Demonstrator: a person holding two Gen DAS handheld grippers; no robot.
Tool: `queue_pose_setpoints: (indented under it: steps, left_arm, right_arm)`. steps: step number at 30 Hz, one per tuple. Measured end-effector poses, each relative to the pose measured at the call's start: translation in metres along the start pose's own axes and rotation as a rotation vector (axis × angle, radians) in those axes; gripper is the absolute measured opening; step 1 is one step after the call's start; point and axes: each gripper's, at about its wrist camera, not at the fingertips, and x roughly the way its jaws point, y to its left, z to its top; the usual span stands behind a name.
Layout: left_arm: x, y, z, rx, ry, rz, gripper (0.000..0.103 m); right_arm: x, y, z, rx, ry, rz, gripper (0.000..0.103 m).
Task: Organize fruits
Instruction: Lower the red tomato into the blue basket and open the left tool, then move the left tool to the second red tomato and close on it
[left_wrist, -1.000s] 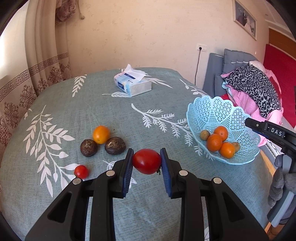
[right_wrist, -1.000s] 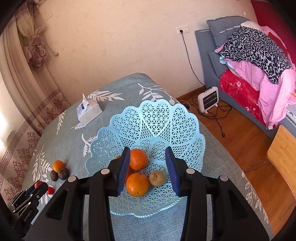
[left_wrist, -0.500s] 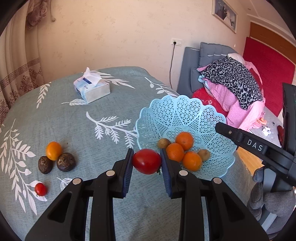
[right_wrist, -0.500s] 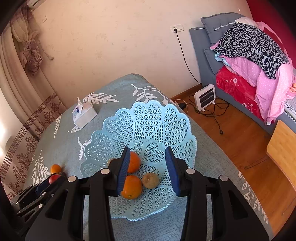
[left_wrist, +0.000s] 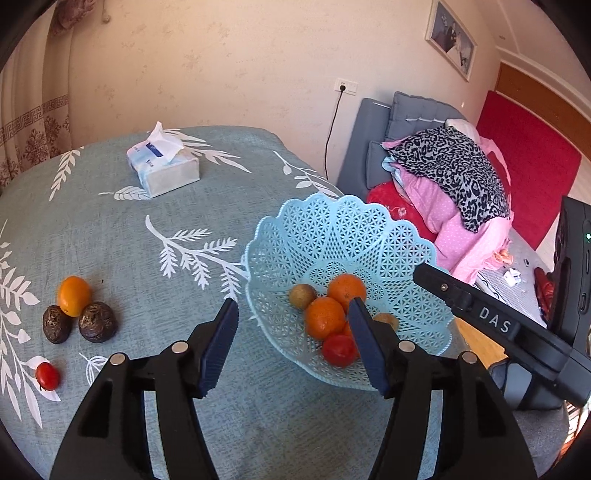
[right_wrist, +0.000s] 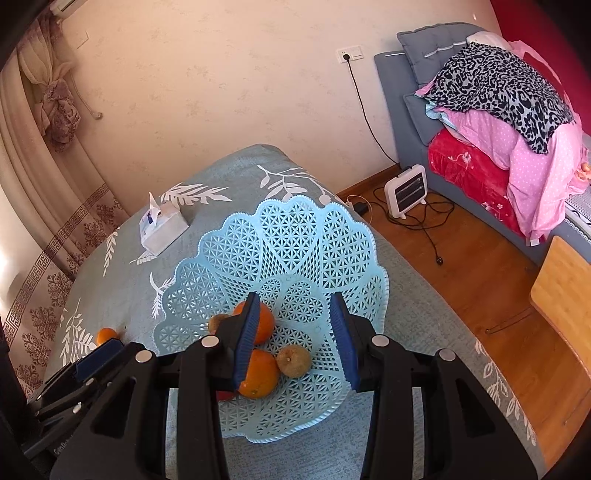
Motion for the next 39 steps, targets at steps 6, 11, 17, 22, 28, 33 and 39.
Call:
queue_pose_setpoints:
  steps: [6,11,17,22,28,33,39]
  left_arm:
    - [-0.008,0.020,-0.001,-0.025,-0.019,0.078,0.072]
    - [-0.016,0.033,-0.006,-0.034,-0.020,0.118,0.074]
    - [-0.026,0.056,-0.013,-0.063,-0.023,0.157,0.077]
    - [-0.037,0.078,-0.019,-0.091,-0.030,0.199,0.077]
    - [-0.048,0.109,-0.034,-0.116,-0.023,0.274,0.082]
    - [-0.059,0.139,-0.048,-0.159,-0.019,0.332,0.082]
    - [-0.062,0.171,-0.065,-0.204,0.008,0.400,0.082]
  right_arm:
    - [-0.001,0.007,-0.003,-0.018,0.005,0.010,0.041]
    - [-0.003,0.016,-0.006,-0.036,0.002,0.024,0.048]
    - [-0.003,0.029,-0.011,-0.067,0.011,0.049,0.048]
    - [-0.003,0.038,-0.014,-0.085,0.019,0.064,0.048]
    - [0.000,0.044,-0.020,-0.100,0.032,0.070,0.049]
    - [0.003,0.051,-0.025,-0.122,0.047,0.078,0.049]
    - [0.005,0.062,-0.031,-0.152,0.057,0.088,0.049]
